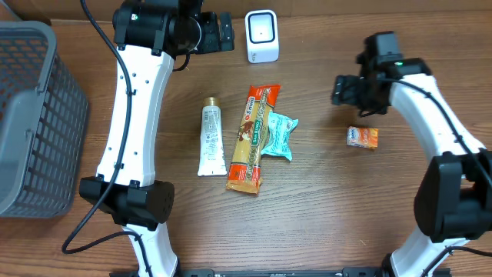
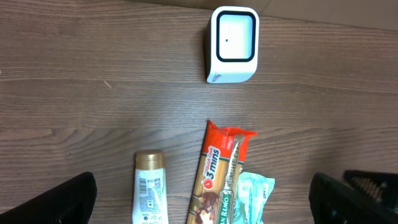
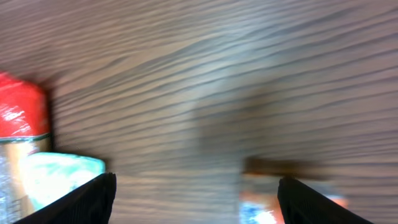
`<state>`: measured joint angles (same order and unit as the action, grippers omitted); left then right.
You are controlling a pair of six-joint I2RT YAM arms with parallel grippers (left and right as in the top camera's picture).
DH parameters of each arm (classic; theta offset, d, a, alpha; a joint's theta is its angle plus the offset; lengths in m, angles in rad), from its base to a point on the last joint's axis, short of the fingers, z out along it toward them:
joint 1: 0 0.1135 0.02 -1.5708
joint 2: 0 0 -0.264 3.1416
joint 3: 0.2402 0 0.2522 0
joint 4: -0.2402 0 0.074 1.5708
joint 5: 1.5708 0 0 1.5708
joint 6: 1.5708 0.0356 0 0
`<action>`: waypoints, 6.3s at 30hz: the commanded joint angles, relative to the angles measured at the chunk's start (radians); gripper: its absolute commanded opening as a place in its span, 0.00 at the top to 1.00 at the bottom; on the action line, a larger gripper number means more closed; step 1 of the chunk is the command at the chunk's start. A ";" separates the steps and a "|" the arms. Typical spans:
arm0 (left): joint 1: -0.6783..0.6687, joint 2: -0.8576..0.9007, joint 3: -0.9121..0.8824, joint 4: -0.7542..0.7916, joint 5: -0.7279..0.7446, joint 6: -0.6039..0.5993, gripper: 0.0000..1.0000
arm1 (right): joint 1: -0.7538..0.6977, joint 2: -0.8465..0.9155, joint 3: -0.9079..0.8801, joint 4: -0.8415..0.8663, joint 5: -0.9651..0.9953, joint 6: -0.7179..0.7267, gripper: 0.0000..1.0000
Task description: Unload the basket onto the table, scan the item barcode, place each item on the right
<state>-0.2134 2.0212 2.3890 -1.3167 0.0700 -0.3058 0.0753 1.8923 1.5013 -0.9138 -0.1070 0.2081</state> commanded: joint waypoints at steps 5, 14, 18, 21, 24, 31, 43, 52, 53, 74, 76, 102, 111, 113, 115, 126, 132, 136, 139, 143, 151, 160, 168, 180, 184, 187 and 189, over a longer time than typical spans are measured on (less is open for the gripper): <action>0.006 0.010 0.001 0.001 -0.010 0.022 0.00 | -0.133 0.122 -0.010 -0.028 -0.126 -0.161 0.23; 0.006 0.010 0.001 0.001 -0.010 0.022 0.00 | -0.155 0.162 -0.010 -0.178 -0.165 -0.038 0.56; 0.006 0.010 0.001 0.000 -0.010 0.022 0.00 | -0.153 0.162 -0.010 -0.299 -0.197 0.028 0.55; 0.006 0.010 0.001 0.001 -0.010 0.022 0.00 | -0.153 0.162 -0.010 -0.382 -0.232 0.027 0.53; 0.006 0.010 0.001 0.000 -0.010 0.022 0.00 | -0.153 0.161 -0.007 -0.420 -0.245 -0.020 0.51; 0.006 0.010 0.001 0.000 -0.010 0.022 0.00 | -0.172 0.161 0.024 -0.403 -0.250 -0.330 0.45; 0.006 0.010 0.001 0.000 -0.010 0.022 0.00 | -0.183 0.163 -0.015 -0.344 -0.181 -0.710 0.52; 0.006 0.010 0.001 0.000 -0.010 0.022 0.00 | -0.183 0.164 -0.125 -0.261 -0.259 -0.756 0.62; 0.006 0.010 0.001 0.001 -0.010 0.022 0.00 | -0.183 0.164 -0.129 -0.261 -0.271 -0.755 0.67; 0.006 0.010 0.001 0.001 -0.010 0.022 0.00 | -0.179 0.164 -0.130 -0.010 -0.437 0.057 0.96; 0.006 0.010 0.001 0.000 -0.010 0.022 0.00 | -0.179 0.164 -0.130 -0.007 -0.428 0.039 0.95; 0.006 0.010 0.001 0.000 -0.010 0.022 0.00 | -0.174 0.090 -0.032 -0.181 -0.394 -0.198 0.73; 0.006 0.010 0.001 0.000 -0.010 0.022 0.00 | -0.158 0.064 -0.128 -0.149 -0.331 -0.174 0.70; 0.006 0.010 0.001 0.000 -0.010 0.022 0.00 | -0.158 0.064 -0.161 -0.142 -0.336 -0.175 0.70; 0.006 0.010 0.001 0.000 -0.010 0.022 0.00 | -0.158 0.064 -0.179 -0.142 -0.335 -0.175 0.69; 0.006 0.010 0.001 0.000 -0.010 0.022 0.00 | -0.152 0.064 -0.306 0.042 -0.339 -0.126 0.68; 0.006 0.010 0.001 0.001 -0.010 0.022 0.00 | -0.152 0.064 -0.351 0.122 -0.342 -0.103 0.79; 0.006 0.010 0.001 0.001 -0.010 0.022 0.00 | -0.152 0.064 -0.348 0.066 -0.364 -0.103 0.88; 0.006 0.010 0.001 0.000 -0.010 0.022 0.00 | -0.158 0.064 -0.339 0.052 -0.452 -0.104 0.96; 0.006 0.010 0.001 0.001 -0.010 0.022 0.00 | -0.163 0.049 -0.301 0.026 -0.619 -0.188 0.96; 0.006 0.010 0.001 0.000 -0.010 0.022 0.00 | -0.163 -0.014 -0.131 -0.152 -0.993 -0.405 0.96; 0.005 0.010 0.001 0.000 -0.010 0.022 0.00 | -0.163 -0.022 -0.074 -0.092 -1.463 -0.383 0.96; 0.005 0.010 0.001 0.000 -0.010 0.022 0.00 | -0.161 -0.022 -0.049 -0.074 -1.463 -0.278 0.96; 0.005 0.010 0.001 0.000 -0.010 0.022 0.00 | -0.154 -0.022 0.162 -0.074 -1.462 0.012 0.96; 0.005 0.010 0.001 0.001 -0.010 0.022 0.00 | -0.149 -0.022 0.199 -0.063 -1.463 0.056 0.96; 0.005 0.010 0.001 0.000 -0.010 0.022 0.00 | -0.134 -0.022 0.209 -0.051 -1.462 0.059 0.96; 0.005 0.010 0.001 0.001 -0.010 0.022 0.00 | -0.119 -0.022 0.209 -0.020 -1.462 0.057 0.96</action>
<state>-0.2134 2.0212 2.3890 -1.3167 0.0696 -0.3031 -0.0731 1.8954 1.6752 -0.9615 -1.5356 0.2371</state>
